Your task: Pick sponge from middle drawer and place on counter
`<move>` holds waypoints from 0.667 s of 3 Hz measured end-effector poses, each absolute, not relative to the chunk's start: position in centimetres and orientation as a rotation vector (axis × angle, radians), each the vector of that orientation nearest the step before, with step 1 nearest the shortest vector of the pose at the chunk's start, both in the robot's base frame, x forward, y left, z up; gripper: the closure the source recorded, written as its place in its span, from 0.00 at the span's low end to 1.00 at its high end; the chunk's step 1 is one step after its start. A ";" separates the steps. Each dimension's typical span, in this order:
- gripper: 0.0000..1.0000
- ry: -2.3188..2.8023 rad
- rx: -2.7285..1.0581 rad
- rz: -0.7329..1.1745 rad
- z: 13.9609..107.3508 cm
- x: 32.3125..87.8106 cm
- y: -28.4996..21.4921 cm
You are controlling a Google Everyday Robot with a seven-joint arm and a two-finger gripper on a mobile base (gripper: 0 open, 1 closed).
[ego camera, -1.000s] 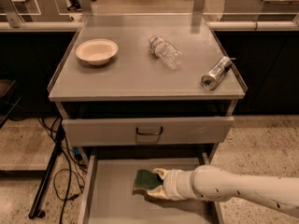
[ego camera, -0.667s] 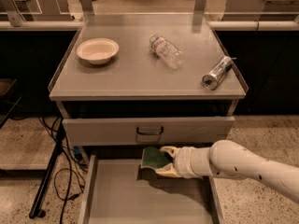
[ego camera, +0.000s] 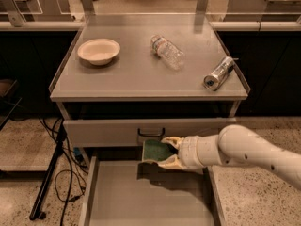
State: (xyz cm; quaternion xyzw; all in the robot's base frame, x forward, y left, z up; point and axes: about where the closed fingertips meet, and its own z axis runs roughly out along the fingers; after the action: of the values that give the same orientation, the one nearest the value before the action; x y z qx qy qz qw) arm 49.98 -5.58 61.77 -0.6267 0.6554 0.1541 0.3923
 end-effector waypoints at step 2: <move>1.00 1.504 -1.713 0.373 73.5 48.4 -5.5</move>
Offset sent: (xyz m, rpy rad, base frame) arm -0.0310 -0.0007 0.1707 -0.0336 -0.1272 0.2008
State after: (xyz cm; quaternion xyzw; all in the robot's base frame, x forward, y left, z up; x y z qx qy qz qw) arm 48.43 -5.52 73.50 -0.6784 0.5955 0.1478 0.4040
